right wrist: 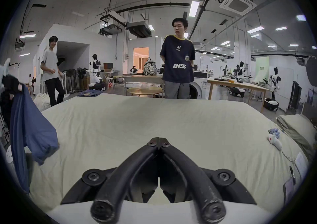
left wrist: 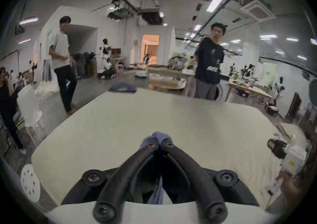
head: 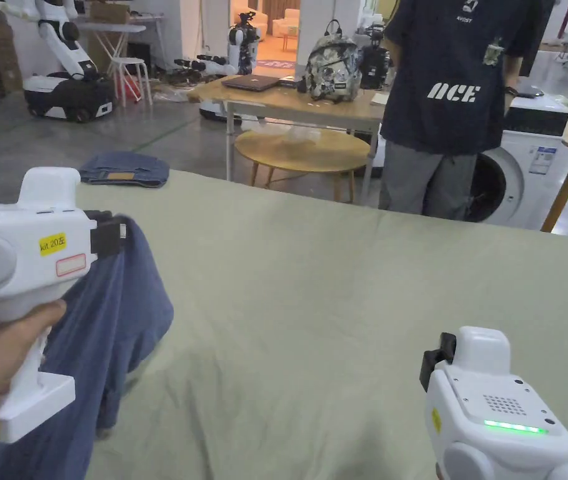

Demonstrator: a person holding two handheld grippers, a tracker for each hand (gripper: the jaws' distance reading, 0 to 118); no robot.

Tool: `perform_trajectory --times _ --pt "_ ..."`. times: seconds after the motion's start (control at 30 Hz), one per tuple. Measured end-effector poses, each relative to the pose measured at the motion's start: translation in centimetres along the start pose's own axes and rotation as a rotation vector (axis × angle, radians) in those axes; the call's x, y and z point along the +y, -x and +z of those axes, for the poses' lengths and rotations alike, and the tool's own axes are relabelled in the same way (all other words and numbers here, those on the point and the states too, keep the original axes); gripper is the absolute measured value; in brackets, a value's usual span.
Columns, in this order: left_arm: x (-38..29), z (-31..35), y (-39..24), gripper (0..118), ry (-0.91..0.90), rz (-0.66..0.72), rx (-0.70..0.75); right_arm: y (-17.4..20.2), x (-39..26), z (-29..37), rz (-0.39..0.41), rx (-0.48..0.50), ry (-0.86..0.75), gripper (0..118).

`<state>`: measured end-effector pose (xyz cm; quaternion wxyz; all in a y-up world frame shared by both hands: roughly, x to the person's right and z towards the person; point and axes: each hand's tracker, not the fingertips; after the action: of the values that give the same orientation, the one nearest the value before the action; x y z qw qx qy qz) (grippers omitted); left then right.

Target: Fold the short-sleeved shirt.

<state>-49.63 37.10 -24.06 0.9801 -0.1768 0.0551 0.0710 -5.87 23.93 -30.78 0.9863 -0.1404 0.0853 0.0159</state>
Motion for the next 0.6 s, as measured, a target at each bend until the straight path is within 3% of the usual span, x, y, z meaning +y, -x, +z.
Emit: perform_trajectory --times 0.33,0.6 --pt "3.6 -4.5 -16.5 0 -0.039 -0.047 -0.347 -7.5 0.6 3.4 -0.027 -0.147 -0.030 0" --pt "-0.8 -9.3 -29.7 0 0.105 -0.098 -0.613 -13.5 0.2 6.6 -0.039 -0.279 -0.030 0"
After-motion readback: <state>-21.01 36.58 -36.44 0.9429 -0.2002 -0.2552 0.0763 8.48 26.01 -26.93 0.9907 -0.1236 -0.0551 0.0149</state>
